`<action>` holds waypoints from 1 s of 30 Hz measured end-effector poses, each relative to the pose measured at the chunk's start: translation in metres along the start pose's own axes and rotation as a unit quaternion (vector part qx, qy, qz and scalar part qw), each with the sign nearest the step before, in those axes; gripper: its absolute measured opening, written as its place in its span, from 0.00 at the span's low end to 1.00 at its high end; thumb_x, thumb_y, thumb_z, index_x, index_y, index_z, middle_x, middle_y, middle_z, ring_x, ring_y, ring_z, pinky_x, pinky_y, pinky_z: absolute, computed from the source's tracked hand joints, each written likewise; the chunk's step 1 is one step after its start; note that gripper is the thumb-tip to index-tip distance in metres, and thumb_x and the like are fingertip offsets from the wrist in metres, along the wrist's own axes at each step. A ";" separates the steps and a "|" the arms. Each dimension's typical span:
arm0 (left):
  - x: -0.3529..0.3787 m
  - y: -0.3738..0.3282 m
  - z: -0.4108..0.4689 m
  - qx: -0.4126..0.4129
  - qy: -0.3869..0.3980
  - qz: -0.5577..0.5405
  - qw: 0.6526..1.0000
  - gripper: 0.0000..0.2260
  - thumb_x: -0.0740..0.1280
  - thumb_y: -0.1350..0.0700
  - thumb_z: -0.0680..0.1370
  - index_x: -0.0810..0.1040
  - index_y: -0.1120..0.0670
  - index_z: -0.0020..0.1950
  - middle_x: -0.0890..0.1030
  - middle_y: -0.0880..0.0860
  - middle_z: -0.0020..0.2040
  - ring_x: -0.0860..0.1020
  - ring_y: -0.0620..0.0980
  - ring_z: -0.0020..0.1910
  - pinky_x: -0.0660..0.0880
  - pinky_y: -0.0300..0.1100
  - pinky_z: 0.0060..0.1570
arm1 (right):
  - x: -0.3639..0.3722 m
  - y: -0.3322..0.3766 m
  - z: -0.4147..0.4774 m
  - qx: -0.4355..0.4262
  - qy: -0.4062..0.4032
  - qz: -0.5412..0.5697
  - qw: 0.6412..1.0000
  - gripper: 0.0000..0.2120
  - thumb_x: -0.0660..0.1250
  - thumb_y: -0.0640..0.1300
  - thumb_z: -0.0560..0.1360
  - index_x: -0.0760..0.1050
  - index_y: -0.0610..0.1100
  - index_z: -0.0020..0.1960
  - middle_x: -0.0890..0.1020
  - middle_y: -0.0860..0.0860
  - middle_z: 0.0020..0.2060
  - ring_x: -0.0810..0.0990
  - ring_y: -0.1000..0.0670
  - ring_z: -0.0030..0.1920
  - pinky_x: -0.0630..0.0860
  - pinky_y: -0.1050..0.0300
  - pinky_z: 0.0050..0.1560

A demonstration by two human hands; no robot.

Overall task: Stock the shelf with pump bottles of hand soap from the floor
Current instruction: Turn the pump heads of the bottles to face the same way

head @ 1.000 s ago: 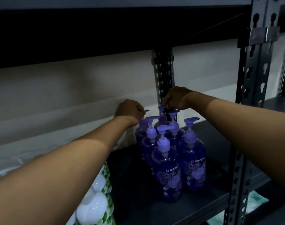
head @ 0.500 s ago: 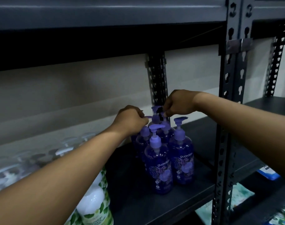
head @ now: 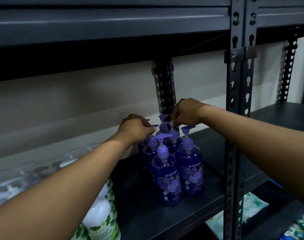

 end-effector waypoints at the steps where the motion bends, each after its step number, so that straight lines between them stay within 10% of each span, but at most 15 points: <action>1: 0.000 0.001 0.001 -0.002 -0.001 -0.002 1.000 0.09 0.77 0.50 0.73 0.86 0.56 0.45 0.86 0.55 0.43 0.85 0.56 0.47 0.82 0.52 0.53 | 0.000 0.000 0.000 0.001 -0.002 0.001 1.000 0.15 0.68 0.53 0.79 0.83 0.47 0.61 0.83 0.49 0.58 0.78 0.47 0.56 0.72 0.56 0.54; 15: -0.022 -0.025 -0.032 0.016 -0.093 -0.041 0.995 0.13 0.66 0.47 0.80 0.82 0.56 0.47 0.84 0.53 0.43 0.80 0.53 0.43 0.71 0.40 0.43 | -0.040 -0.009 -0.025 0.093 -0.050 0.218 0.970 0.18 0.64 0.53 0.81 0.79 0.39 0.60 0.83 0.44 0.54 0.81 0.45 0.52 0.81 0.49 0.56; 23: -0.006 -0.035 -0.054 0.028 0.056 -0.050 0.997 0.07 0.75 0.47 0.74 0.85 0.49 0.46 0.86 0.50 0.43 0.84 0.52 0.46 0.83 0.52 0.52 | -0.028 0.001 -0.045 0.052 0.095 0.073 0.991 0.12 0.70 0.48 0.78 0.81 0.41 0.56 0.82 0.43 0.57 0.82 0.41 0.57 0.84 0.50 0.53; 30: 0.001 -0.033 -0.059 0.043 0.024 -0.028 0.998 0.08 0.77 0.51 0.74 0.85 0.53 0.48 0.85 0.50 0.37 0.80 0.47 0.32 0.79 0.41 0.41 | -0.023 0.001 -0.053 0.045 0.095 0.009 0.994 0.14 0.69 0.48 0.79 0.81 0.41 0.60 0.83 0.44 0.57 0.81 0.46 0.47 0.81 0.52 0.53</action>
Point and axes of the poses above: each hand's wrist, its own z-axis towards the middle knuckle, its own x-axis out of the palm, y = z × x, the point moved 3 cm from there along z, towards the middle knuckle
